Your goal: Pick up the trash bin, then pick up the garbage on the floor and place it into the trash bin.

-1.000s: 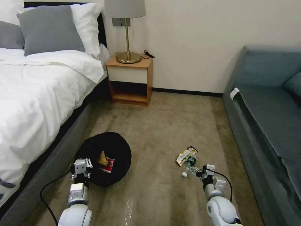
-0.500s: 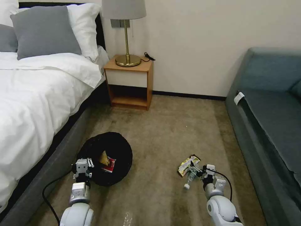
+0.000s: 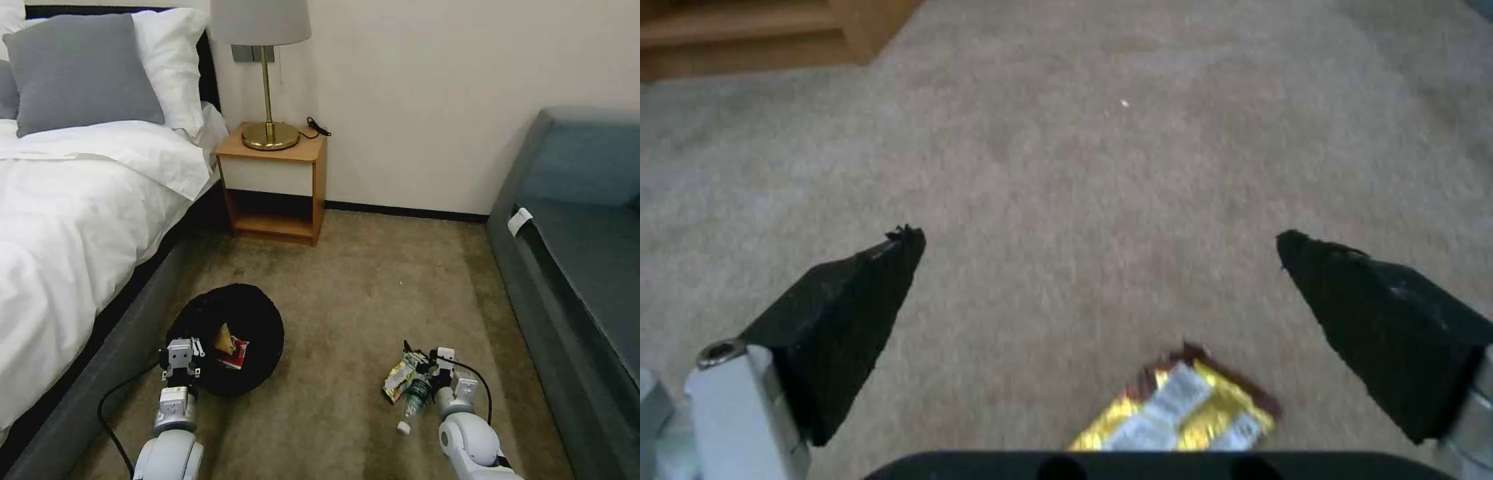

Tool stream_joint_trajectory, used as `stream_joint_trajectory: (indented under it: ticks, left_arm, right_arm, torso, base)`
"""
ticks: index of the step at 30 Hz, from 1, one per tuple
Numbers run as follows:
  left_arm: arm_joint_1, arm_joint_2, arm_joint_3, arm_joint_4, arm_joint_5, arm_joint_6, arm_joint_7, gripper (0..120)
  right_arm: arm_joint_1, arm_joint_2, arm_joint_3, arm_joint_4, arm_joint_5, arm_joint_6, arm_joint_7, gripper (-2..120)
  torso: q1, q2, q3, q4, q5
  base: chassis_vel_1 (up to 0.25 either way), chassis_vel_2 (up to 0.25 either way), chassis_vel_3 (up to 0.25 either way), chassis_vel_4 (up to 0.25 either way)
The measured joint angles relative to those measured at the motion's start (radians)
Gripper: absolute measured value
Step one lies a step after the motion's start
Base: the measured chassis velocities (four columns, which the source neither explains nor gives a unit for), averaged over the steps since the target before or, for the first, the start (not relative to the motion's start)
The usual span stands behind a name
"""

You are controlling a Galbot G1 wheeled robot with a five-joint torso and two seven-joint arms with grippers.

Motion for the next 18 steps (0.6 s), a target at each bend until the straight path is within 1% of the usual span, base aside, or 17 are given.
stream_joint_trajectory:
  ticks: [9, 11, 13, 15, 16, 18]
  left_arm:
    - [-0.010, 0.011, -0.011, 0.004, 0.001, -0.012, 0.005, 4]
    - [-0.014, 0.017, -0.021, 0.004, 0.001, -0.015, 0.010, 4]
    - [-0.015, 0.019, -0.024, 0.004, 0.001, -0.017, 0.011, 4]
    - [-0.016, 0.023, -0.033, 0.004, 0.000, -0.020, 0.014, 4]
    - [-0.016, 0.023, -0.033, 0.004, 0.000, -0.020, 0.014, 4]
    - [-0.013, 0.026, -0.039, 0.005, 0.000, -0.024, 0.018, 4]
  right_arm:
    - [0.068, -0.038, -0.025, -0.029, 0.015, -0.043, 0.000, 100]
    - [0.105, -0.061, -0.043, -0.038, 0.036, -0.087, -0.001, 100]
    - [0.117, -0.070, -0.050, -0.039, 0.045, -0.104, -0.001, 100]
    - [0.141, -0.101, -0.071, -0.038, 0.082, -0.162, -0.001, 100]
    - [0.141, -0.101, -0.071, -0.038, 0.082, -0.162, -0.001, 100]
    - [0.144, -0.142, -0.092, -0.017, 0.129, -0.243, 0.007, 100]
  torso:
    - [0.000, 0.000, 0.000, 0.0000, -0.0001]
    - [0.000, 0.000, 0.000, 0.0000, -0.0001]
    - [0.000, 0.000, 0.000, 0.0000, -0.0001]
    - [0.000, 0.000, 0.000, 0.0003, 0.0000]
    - [0.000, 0.000, 0.000, 0.0003, 0.0000]
    - [0.000, 0.000, 0.000, 0.0002, 0.0001]
  base:
    - [0.000, 0.000, 0.000, 0.000]
    - [0.000, 0.000, 0.000, 0.000]
    - [0.000, 0.000, 0.000, 0.000]
    - [0.000, 0.000, 0.000, 0.000]
    - [0.000, 0.000, 0.000, 0.000]
    - [0.000, 0.000, 0.000, 0.000]
